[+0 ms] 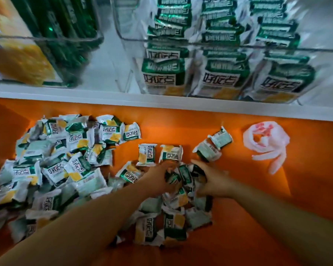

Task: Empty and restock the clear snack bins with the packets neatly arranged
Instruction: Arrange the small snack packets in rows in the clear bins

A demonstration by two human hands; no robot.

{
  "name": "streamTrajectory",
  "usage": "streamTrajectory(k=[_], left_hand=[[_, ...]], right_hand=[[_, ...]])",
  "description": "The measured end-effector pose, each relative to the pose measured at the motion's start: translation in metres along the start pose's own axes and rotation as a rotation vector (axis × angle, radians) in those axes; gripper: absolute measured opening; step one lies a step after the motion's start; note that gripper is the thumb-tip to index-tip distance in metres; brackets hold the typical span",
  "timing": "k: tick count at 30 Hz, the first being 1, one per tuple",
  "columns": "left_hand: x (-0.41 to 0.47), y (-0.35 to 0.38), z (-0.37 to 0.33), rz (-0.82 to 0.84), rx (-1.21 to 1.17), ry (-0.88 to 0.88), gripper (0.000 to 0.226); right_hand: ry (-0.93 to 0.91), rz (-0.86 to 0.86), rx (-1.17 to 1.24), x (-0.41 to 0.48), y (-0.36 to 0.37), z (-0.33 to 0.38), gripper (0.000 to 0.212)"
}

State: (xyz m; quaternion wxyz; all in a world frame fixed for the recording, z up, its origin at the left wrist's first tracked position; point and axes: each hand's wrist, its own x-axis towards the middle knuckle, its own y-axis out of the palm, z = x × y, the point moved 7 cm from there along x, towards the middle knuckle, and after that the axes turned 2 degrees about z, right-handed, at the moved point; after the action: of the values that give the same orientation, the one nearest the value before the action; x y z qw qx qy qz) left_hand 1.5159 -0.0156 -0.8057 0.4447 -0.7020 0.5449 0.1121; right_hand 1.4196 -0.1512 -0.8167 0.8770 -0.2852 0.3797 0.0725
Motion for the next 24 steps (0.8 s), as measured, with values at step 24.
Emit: streamTrajectory(k=[24], left_hand=[[-0.022,0.021,0.020,0.323,-0.309,-0.015,0.100]], right_hand=[[-0.054,0.195,0.248,-0.008,0.036,0.018,0.113]])
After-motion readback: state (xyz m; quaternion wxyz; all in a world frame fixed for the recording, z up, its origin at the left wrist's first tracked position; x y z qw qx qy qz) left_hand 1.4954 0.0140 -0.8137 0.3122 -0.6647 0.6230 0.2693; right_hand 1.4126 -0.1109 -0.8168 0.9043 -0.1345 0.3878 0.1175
